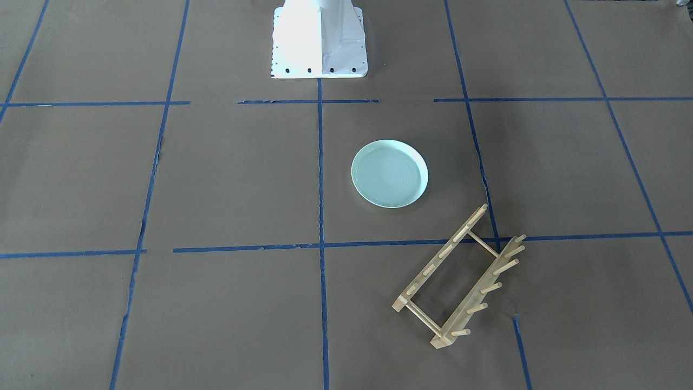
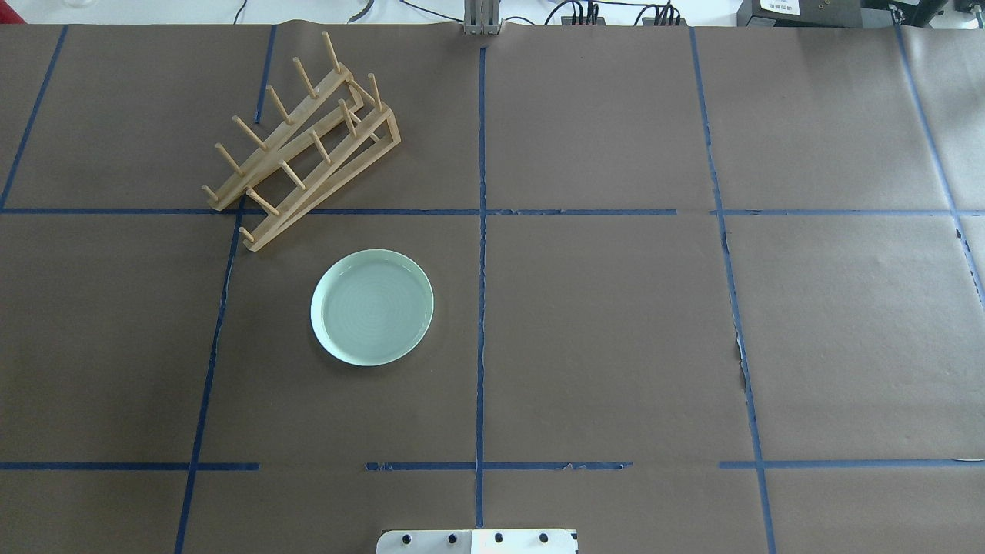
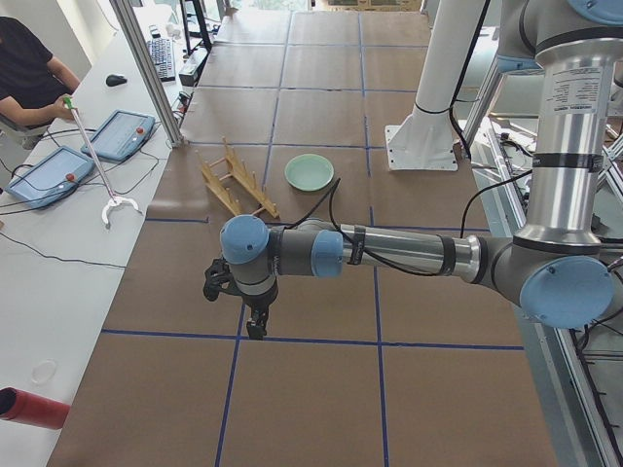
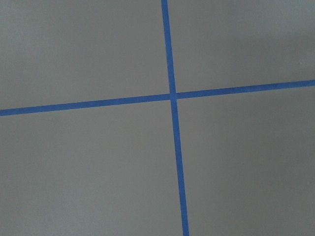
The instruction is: Place plate on rack
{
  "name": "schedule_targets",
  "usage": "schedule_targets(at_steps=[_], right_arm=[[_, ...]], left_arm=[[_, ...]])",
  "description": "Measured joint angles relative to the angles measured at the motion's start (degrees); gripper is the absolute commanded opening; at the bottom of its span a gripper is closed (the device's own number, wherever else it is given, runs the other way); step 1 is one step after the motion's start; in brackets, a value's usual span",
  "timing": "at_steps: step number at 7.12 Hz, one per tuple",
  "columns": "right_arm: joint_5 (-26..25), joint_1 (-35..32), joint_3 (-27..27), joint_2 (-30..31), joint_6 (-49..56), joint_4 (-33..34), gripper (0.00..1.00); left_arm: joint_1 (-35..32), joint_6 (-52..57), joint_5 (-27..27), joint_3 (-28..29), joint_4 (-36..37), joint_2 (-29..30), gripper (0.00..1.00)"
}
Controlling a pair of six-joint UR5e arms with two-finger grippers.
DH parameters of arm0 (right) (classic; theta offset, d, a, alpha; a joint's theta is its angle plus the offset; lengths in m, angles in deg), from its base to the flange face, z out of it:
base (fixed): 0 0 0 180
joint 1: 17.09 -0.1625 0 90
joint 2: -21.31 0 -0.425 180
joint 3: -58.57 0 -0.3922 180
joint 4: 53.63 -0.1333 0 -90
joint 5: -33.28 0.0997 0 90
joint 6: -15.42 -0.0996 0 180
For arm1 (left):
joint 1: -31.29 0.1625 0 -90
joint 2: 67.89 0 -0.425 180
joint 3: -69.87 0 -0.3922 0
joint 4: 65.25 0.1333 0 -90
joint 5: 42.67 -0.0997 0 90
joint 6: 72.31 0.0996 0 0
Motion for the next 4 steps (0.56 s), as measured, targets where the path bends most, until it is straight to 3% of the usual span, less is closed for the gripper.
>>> schedule_targets(at_steps=[4], right_arm=[[0.00,0.00,0.00,0.00,0.00,0.00,1.00]], left_arm=[[0.03,-1.72,0.29,-3.71,0.10,1.45,1.00]])
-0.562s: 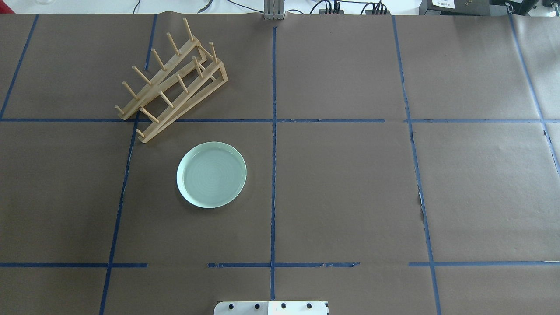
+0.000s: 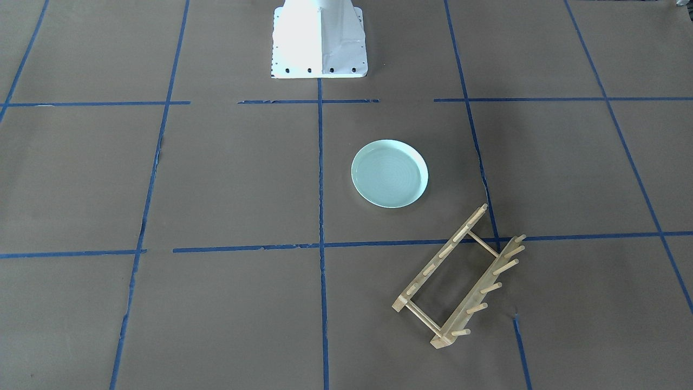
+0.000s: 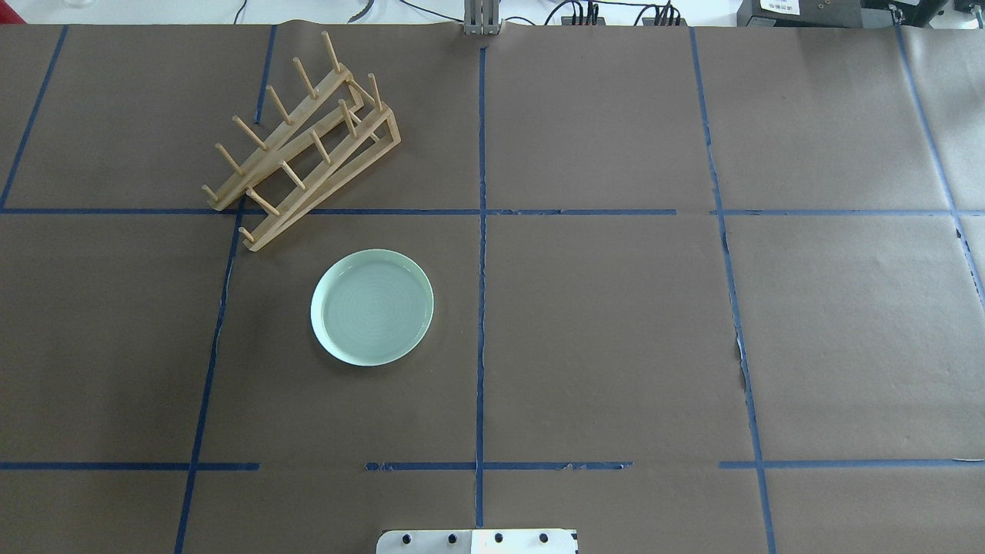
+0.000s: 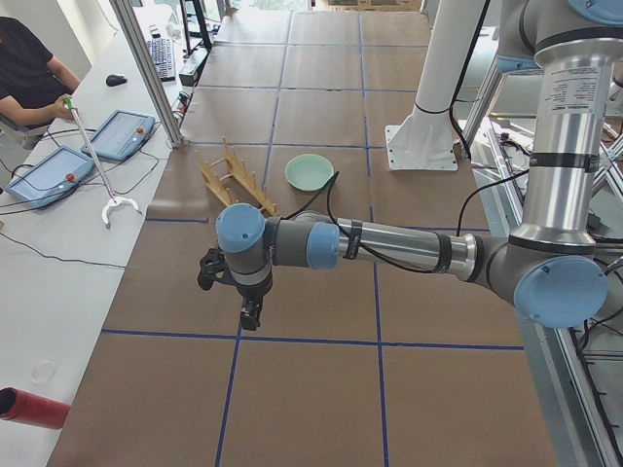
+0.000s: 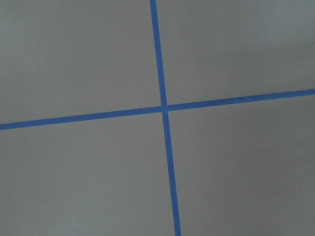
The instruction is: Place plate on rack
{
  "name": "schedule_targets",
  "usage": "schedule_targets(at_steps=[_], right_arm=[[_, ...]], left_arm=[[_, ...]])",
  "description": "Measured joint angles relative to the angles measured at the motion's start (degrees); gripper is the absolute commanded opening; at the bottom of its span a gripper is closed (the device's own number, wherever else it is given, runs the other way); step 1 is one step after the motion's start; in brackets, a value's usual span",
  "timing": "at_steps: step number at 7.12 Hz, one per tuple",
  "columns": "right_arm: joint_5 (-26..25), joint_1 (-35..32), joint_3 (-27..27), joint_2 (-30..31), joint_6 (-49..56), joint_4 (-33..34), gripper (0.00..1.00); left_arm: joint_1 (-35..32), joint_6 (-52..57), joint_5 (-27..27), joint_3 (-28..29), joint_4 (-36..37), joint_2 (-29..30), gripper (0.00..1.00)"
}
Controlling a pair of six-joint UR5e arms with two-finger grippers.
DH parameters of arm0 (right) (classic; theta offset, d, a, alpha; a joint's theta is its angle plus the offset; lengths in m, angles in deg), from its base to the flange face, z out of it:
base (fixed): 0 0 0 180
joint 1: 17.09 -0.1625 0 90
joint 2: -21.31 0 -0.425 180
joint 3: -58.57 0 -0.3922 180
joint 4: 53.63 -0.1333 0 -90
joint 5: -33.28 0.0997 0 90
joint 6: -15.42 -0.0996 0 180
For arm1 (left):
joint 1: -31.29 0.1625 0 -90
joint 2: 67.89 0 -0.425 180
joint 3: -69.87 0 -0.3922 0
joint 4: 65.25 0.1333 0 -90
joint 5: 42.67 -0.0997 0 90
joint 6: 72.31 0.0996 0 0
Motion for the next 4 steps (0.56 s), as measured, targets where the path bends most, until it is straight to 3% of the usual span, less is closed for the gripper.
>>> schedule_targets(at_steps=[4], right_arm=[[0.00,0.00,0.00,-0.05,0.00,0.00,1.00]], left_arm=[[3.91,-14.26,2.90,-15.38,3.01,2.25,1.00]])
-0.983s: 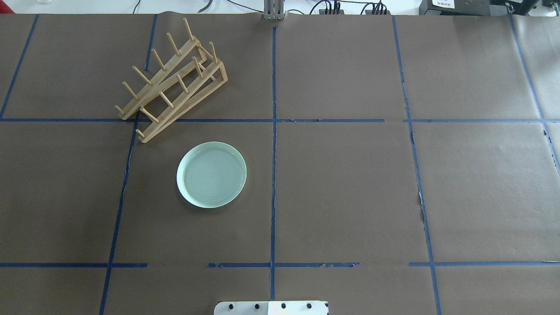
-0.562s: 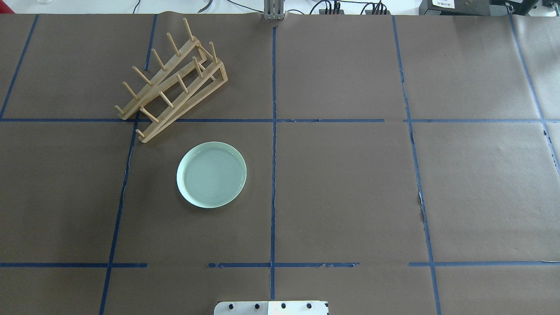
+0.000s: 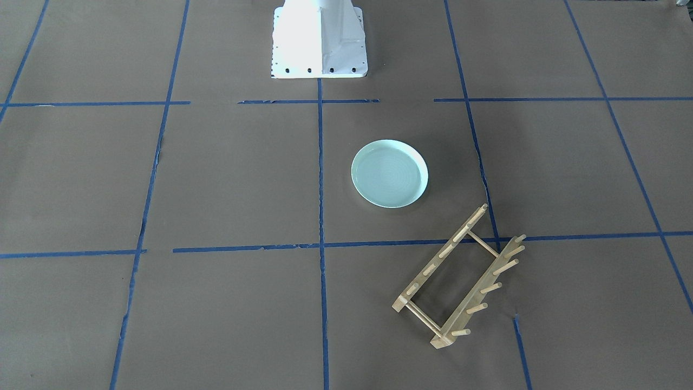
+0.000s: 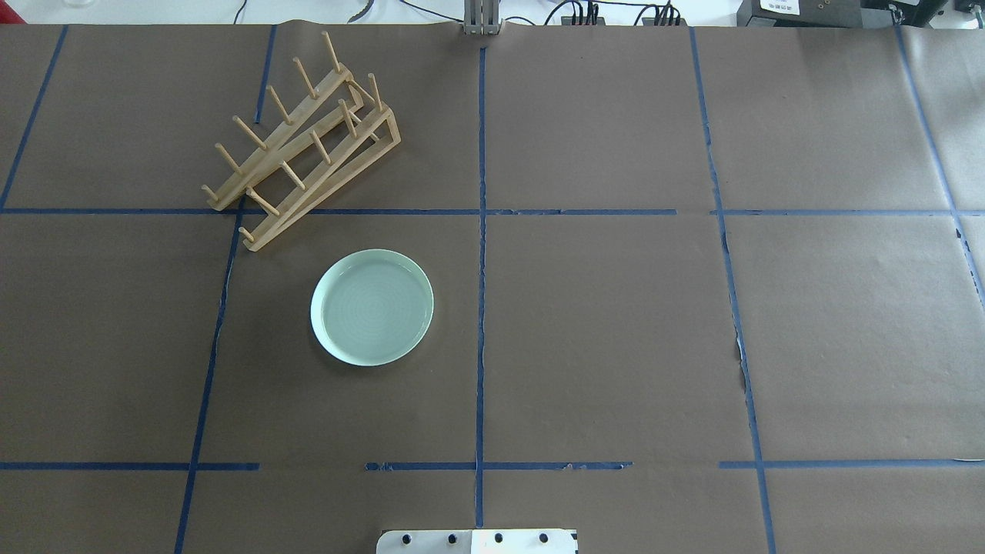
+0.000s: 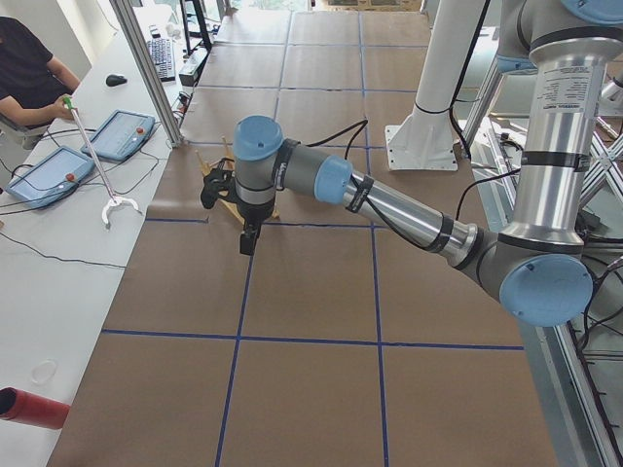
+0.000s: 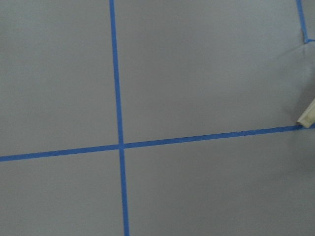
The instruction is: Place plate on rack
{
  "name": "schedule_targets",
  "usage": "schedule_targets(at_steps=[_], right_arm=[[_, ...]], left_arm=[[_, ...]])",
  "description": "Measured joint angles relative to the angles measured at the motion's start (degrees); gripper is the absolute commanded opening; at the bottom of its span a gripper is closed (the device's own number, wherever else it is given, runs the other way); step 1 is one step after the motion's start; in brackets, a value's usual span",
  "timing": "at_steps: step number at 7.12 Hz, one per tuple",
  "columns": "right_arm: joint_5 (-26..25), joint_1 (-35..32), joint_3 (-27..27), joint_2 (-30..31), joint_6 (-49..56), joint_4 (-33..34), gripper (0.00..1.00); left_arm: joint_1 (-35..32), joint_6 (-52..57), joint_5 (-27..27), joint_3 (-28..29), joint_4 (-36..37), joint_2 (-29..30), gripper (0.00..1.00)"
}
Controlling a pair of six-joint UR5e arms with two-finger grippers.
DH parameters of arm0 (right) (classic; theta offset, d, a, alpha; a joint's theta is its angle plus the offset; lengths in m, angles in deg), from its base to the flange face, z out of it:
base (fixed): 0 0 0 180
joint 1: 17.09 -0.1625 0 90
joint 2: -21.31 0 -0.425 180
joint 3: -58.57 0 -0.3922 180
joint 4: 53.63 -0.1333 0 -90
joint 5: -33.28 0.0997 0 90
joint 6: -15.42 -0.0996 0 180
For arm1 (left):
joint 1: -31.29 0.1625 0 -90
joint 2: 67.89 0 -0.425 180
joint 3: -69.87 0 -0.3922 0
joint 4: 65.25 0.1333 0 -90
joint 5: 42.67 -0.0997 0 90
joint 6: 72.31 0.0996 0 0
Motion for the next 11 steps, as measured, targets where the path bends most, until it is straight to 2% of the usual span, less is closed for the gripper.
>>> schedule_targets(at_steps=[3,5,6,8,10,11], right_arm=[[0.00,0.00,0.00,0.04,0.02,0.00,1.00],[0.00,0.00,0.00,0.05,0.00,0.00,1.00],[0.00,0.00,0.00,0.05,0.00,0.00,1.00],[0.00,0.00,0.00,0.05,0.00,0.00,1.00],[0.00,0.00,0.00,0.05,0.00,0.00,1.00],[0.00,0.00,0.00,0.05,0.00,0.00,1.00]], left_arm=[[9.84,-16.75,1.16,-6.10,0.43,6.26,1.00],[19.93,-32.76,-1.68,-7.18,0.42,14.66,1.00],[25.80,-39.83,-5.85,-7.11,0.46,18.70,1.00],[35.55,-47.37,-14.08,-6.17,0.59,23.96,1.00],[44.70,-54.51,-21.85,-1.86,0.65,28.97,1.00],[47.17,-56.91,-24.62,1.32,0.24,31.17,1.00]])
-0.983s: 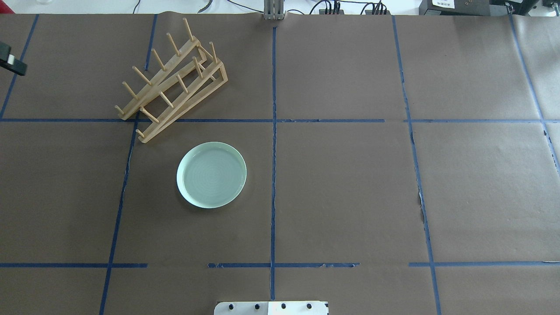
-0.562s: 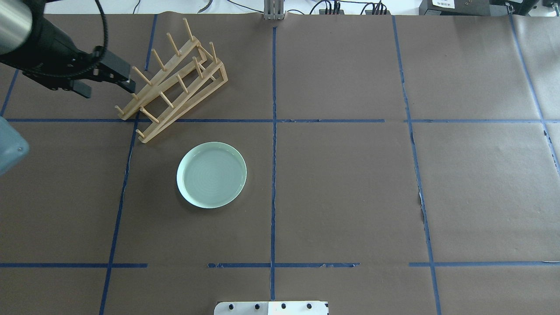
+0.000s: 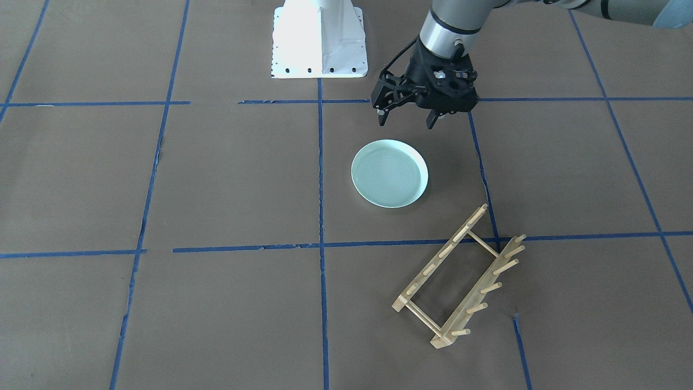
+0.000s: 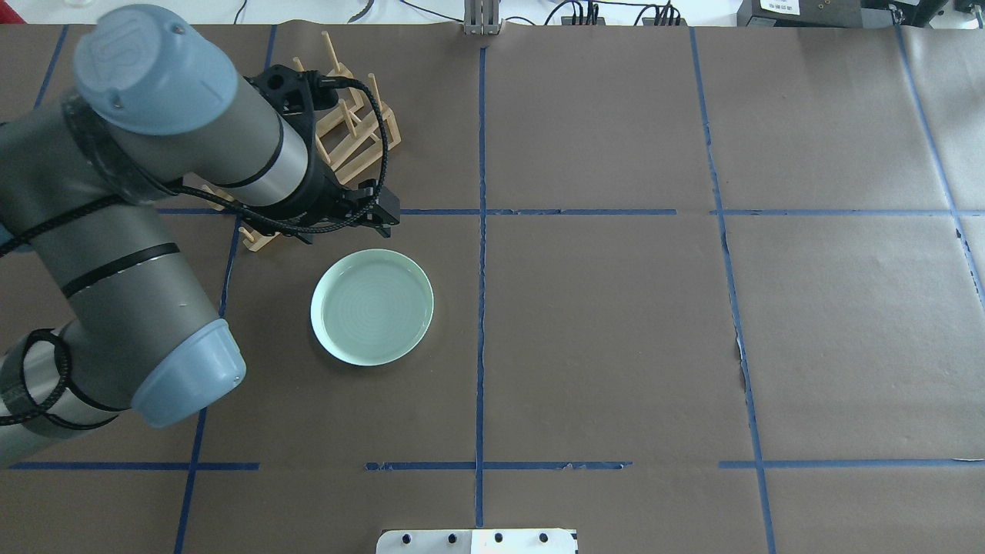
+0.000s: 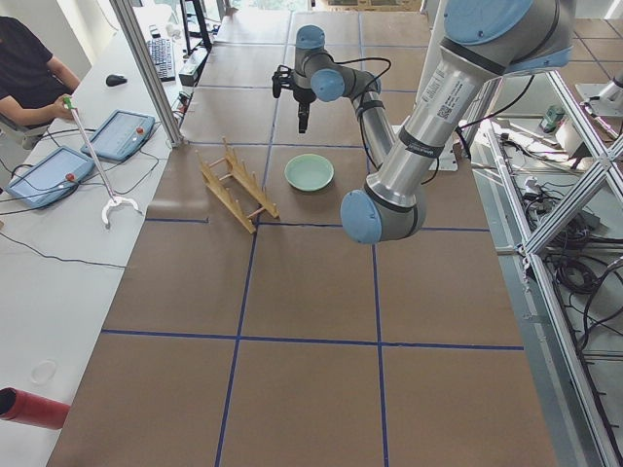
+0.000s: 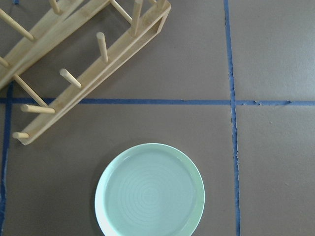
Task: Place plate on rack
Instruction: 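Move the left gripper over the pale green plate and lower it, then close the left gripper on the plate's rim and lift it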
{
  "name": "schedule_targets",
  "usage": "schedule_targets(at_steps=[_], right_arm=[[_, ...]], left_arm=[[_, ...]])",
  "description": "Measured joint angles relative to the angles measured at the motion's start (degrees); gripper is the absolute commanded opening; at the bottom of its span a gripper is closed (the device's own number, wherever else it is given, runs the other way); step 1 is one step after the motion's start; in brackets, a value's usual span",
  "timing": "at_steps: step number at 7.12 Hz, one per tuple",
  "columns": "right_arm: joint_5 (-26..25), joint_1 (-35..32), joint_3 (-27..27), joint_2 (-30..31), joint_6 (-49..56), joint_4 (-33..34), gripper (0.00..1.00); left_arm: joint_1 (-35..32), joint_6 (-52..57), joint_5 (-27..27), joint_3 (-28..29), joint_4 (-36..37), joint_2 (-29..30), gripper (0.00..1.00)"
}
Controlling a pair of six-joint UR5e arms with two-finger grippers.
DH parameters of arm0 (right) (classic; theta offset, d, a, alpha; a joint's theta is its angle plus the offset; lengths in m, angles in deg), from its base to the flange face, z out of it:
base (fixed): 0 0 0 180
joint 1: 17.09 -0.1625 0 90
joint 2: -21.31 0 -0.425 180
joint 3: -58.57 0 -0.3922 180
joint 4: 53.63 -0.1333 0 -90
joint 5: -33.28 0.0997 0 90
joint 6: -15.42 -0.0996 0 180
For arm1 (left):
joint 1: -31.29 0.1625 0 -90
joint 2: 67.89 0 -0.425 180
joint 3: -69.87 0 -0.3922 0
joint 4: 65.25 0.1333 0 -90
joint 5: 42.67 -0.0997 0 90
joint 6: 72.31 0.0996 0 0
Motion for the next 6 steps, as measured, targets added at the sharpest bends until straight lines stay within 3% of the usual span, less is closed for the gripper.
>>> schedule_targets(at_steps=[3,6], right_arm=[[0.00,0.00,0.00,0.00,0.00,0.00,1.00],[0.00,0.00,0.00,0.00,0.02,0.00,1.00]], left_arm=[[8.96,-2.53,-11.01,8.73,-3.83,2.48,1.00],[12.33,-5.07,-14.27,18.52,-12.16,3.43,1.00]])
